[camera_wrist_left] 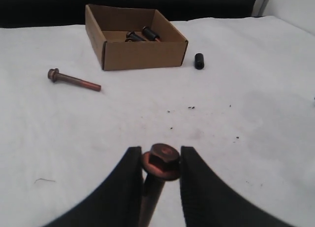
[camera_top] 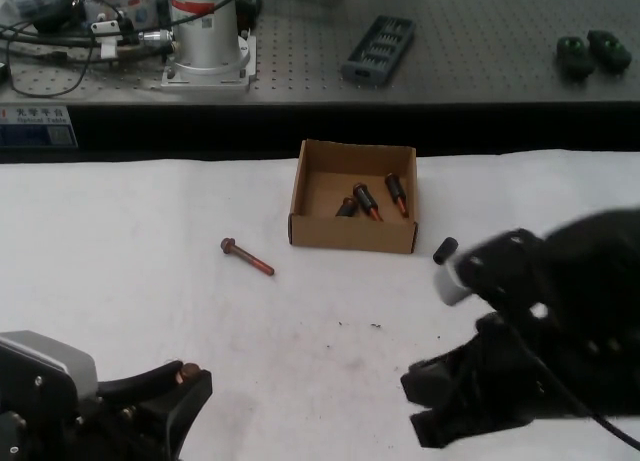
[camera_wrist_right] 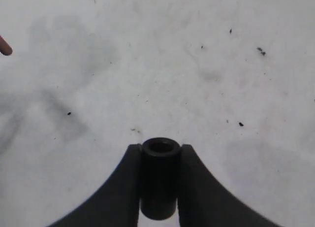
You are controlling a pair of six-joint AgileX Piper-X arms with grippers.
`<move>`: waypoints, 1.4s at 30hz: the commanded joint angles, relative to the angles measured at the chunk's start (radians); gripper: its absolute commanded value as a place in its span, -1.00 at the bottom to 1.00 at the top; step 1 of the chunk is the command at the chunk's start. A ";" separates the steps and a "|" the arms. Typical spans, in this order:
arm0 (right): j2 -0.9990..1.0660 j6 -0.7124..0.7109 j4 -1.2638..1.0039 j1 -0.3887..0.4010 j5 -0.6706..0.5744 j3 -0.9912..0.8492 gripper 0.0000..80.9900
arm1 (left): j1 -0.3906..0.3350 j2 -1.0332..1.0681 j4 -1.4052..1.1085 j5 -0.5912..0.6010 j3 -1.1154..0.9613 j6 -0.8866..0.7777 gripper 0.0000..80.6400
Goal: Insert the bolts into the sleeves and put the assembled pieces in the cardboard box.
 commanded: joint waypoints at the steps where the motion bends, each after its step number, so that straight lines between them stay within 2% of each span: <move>1: -0.007 0.006 -0.020 0.004 0.007 -0.018 -0.82 | 0.000 0.003 -0.104 0.066 -0.010 -0.002 -0.98; 10: -0.050 0.006 -0.712 0.004 0.007 0.288 -0.82 | 0.000 0.003 -0.427 0.168 -0.010 -0.056 -0.98; 13: -0.053 -0.021 -0.830 0.004 0.006 0.336 -0.82 | 0.000 0.003 -0.554 0.178 -0.010 -0.059 -0.98; 16: -0.053 -0.095 -0.849 0.004 -0.019 0.348 -0.82 | 0.000 0.003 -0.636 0.229 -0.022 -0.107 -0.98; 20: -0.035 -0.100 -0.853 0.004 -0.075 0.348 -0.82 | 0.000 0.003 -0.592 0.384 -0.083 -0.176 -0.98; 22: -0.010 -0.100 -0.873 0.004 -0.075 0.348 -0.82 | 0.000 0.003 -0.553 0.460 -0.115 -0.171 -0.98; 26: 0.067 -0.104 -0.929 0.004 -0.085 0.348 -0.82 | 0.000 0.004 -0.492 0.538 -0.153 -0.109 -0.98; 31: 0.208 -0.188 -1.106 0.004 -0.124 0.339 -0.82 | 0.000 0.007 -0.411 0.553 -0.181 -0.014 -0.98; 34: 0.300 -0.189 -1.222 0.004 -0.124 0.301 -0.82 | 0.012 0.043 -0.385 0.552 -0.212 0.015 -0.98; 37: 0.393 -0.194 -1.245 0.004 -0.130 0.240 -0.82 | 0.022 0.112 -0.400 0.554 -0.242 0.015 -0.98; 42: 0.512 -0.284 -1.245 0.004 -0.164 0.166 -0.82 | 0.024 0.236 -0.501 0.553 -0.257 0.040 -0.98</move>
